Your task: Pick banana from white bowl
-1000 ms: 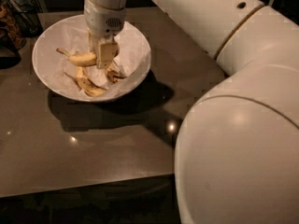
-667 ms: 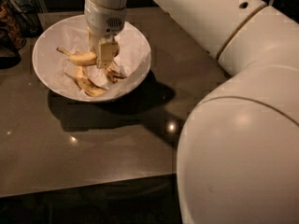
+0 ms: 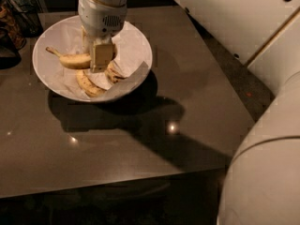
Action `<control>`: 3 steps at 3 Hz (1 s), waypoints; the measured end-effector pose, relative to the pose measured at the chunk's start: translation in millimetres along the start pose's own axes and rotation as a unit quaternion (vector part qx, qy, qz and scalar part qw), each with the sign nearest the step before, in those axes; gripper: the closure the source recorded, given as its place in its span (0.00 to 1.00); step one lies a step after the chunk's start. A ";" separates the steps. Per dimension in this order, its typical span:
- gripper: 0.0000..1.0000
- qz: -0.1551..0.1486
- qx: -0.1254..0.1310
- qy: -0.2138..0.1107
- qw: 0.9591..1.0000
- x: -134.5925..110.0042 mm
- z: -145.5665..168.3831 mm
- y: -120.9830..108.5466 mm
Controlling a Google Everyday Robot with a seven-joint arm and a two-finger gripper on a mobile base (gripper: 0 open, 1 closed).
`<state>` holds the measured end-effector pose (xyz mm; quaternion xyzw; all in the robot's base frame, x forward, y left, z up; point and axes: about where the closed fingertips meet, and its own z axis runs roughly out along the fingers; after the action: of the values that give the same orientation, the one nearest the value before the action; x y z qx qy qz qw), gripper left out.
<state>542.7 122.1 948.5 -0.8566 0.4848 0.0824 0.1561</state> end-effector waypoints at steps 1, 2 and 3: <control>1.00 0.009 -0.009 -0.009 1.000 -17.1 -8.5 30.5; 1.00 0.038 -0.015 -0.022 0.999 -35.1 -16.9 74.1; 1.00 0.057 -0.019 -0.027 0.998 -45.0 -21.4 101.2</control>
Offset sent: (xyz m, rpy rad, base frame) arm -0.1436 -0.0326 0.0137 0.0195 0.1411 -0.1205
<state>432.6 102.2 962.7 -0.8277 0.5269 0.1237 0.1481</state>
